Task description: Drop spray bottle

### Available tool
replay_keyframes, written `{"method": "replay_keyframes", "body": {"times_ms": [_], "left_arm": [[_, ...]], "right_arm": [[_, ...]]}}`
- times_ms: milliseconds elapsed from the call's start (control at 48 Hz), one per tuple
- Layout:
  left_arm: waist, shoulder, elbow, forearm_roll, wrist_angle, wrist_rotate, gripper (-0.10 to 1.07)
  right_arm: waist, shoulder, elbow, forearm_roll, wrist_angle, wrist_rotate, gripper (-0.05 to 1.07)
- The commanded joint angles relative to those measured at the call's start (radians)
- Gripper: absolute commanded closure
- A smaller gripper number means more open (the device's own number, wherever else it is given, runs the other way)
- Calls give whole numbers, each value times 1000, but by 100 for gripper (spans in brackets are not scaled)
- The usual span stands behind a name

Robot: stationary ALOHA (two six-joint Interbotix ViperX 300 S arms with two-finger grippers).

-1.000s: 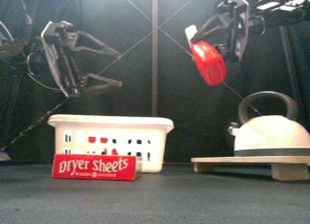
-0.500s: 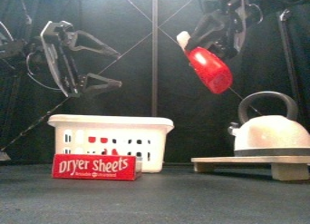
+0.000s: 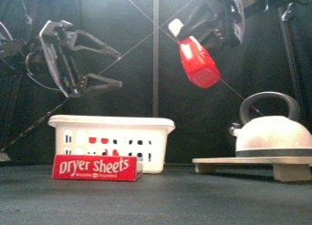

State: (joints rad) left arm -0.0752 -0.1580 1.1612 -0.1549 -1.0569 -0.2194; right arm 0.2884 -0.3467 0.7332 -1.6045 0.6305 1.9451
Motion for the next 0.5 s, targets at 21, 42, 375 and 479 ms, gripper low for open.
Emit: {"method": "replay_keyframes", "body": {"times_ms": [21,42,375,479], "left_arm": [[-2,-3,-9,-2,-8,2,-6],[-3,-3,-8,-2,-8,2,-6],[-2,-3,-8,-2,-8,2,-6],[-2,-2,-8,-2,-8,2,-6]], "right_arm": [[44,3,51,-199,58,227,69],[52,6,61,-227,67,264,69],[109,155,161,-518,295,606,69],[123,242,140,-538,390,623,69]]}}
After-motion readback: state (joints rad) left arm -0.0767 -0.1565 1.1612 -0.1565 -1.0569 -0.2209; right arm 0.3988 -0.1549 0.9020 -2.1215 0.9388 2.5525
